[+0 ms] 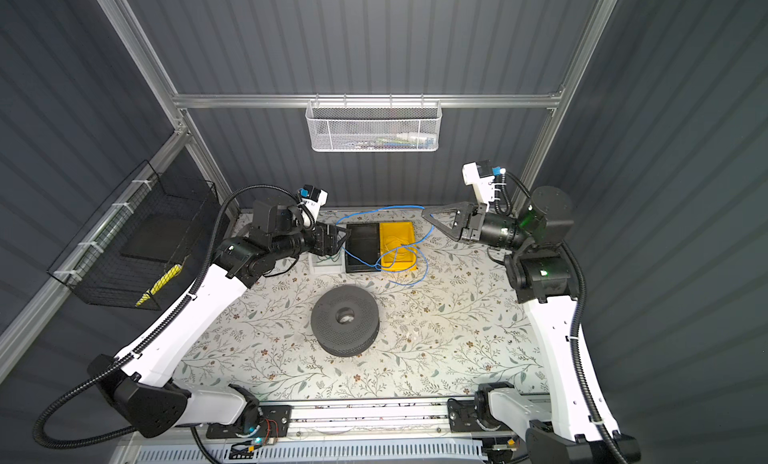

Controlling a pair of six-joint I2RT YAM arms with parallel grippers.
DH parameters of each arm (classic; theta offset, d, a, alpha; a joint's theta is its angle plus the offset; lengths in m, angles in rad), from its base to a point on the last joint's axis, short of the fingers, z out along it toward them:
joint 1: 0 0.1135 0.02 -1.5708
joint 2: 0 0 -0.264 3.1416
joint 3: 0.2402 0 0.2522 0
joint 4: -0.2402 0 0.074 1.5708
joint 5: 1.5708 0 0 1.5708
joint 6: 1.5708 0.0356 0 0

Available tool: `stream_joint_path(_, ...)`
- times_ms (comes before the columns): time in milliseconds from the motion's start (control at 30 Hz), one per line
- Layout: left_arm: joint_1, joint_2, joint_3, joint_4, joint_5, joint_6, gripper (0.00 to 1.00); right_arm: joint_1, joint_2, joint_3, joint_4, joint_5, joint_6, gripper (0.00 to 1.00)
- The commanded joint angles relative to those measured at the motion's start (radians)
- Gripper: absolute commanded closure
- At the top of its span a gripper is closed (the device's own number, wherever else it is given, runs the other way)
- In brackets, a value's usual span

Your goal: Wrap the cables

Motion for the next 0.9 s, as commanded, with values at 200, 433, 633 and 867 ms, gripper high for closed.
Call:
stream_joint_path(200, 0.016, -0.125, -0.249, 0.327, 0.258, -0.351, 0.13, 0.015, -0.047, -0.096, 0.219, 0.122, 0.101, 1.0)
stream_joint_path(433, 0.015, -0.162, -0.289, 0.387, 0.337, -0.401, 0.1, 0.053, -0.058, -0.027, -0.037, 0.212, -0.119, 1.0)
stream_joint_path(633, 0.015, -0.184, -0.264, 0.381, 0.424, -0.418, 0.05, 0.089, -0.065, 0.009, -0.151, 0.279, -0.234, 1.0)
stream_joint_path(867, 0.003, -0.191, -0.303, 0.479, 0.343, -0.458, 0.08, 0.13, -0.055, -0.063, -0.032, 0.296, -0.161, 1.0)
